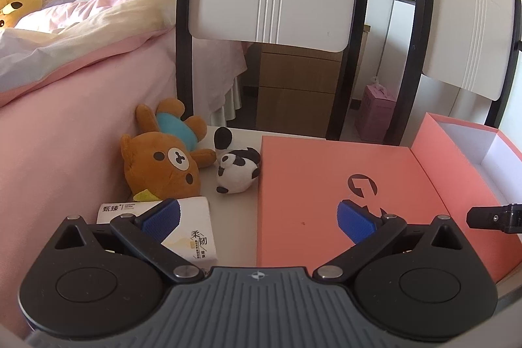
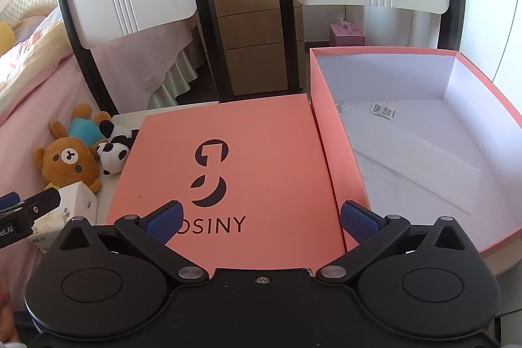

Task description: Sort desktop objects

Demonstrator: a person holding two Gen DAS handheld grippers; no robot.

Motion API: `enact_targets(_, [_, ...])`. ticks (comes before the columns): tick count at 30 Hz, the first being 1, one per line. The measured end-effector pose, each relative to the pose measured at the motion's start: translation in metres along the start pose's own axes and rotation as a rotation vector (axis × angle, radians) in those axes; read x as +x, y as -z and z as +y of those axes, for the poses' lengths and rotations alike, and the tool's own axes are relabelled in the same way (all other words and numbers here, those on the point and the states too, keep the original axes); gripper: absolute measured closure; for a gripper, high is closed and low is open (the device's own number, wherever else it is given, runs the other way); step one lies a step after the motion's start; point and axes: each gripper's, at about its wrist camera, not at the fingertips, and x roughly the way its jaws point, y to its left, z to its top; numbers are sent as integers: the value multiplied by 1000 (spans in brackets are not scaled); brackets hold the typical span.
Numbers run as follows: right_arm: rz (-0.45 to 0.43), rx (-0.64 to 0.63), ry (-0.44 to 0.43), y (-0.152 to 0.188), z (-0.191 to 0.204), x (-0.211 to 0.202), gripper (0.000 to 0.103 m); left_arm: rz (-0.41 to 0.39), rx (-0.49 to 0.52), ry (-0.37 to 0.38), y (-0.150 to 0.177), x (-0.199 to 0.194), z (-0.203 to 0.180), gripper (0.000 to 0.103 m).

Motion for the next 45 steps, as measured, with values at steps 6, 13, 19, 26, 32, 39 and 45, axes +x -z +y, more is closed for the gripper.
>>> enact_targets(6, [2, -2, -4, 1, -6, 3, 0, -5, 9, -13, 0, 3, 2, 0])
enact_targets(13, [1, -25, 11, 5, 0, 7, 0, -9, 26, -17, 6, 0, 5, 0])
enact_targets(19, [-3, -24, 8, 2, -2, 2, 0, -7, 24, -20, 4, 1, 2, 0])
enact_targets(26, [0, -23, -5, 2, -2, 2, 0, -12, 26, -9, 6, 0, 4, 0])
enact_targets(32, [6, -8, -1, 2, -5, 4, 0, -11, 26, -8, 5, 0, 4, 0])
enact_targets(39, [13, -4, 1, 3, -5, 4, 0, -9, 25, -2, 4, 0, 4, 0])
enact_targets(45, [3, -22, 25, 3, -2, 3, 0, -18, 25, 10, 4, -2, 4, 0])
